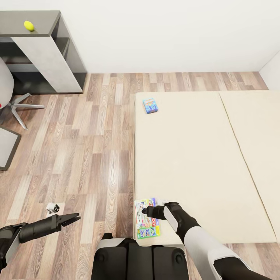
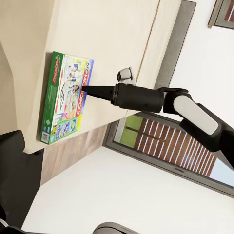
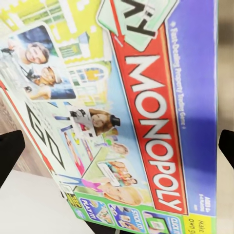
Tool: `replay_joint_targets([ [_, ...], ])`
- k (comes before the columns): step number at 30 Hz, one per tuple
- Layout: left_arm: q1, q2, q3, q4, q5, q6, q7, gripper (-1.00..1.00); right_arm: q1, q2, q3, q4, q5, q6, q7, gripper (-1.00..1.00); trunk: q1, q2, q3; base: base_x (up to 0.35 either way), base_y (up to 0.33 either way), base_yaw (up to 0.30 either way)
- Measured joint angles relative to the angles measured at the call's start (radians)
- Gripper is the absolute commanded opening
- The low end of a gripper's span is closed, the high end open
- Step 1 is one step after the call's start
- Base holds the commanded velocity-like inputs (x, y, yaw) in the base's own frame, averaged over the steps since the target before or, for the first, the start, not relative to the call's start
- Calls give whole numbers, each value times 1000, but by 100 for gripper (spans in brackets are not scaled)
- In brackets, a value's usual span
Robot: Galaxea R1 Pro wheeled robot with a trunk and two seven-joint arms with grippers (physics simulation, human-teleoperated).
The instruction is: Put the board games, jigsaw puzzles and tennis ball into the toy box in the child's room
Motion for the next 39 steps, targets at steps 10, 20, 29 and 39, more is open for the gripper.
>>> replay_joint_targets([
  [10, 0, 0, 0, 0, -1, 0, 0, 100, 0, 0, 0, 0, 0, -1, 1, 100, 0, 0, 0, 0, 0, 0],
  [20, 0, 0, 0, 0, -1, 0, 0, 100, 0, 0, 0, 0, 0, -1, 1, 100, 0, 0, 0, 0, 43, 0],
  [29, 0, 0, 0, 0, -1, 0, 0, 100, 0, 0, 0, 0, 0, -1, 1, 100, 0, 0, 0, 0, 4, 0],
  [39, 0, 0, 0, 0, -1, 1, 0, 100, 0, 0, 0, 0, 0, -1, 1, 100, 0, 0, 0, 0, 42, 0],
])
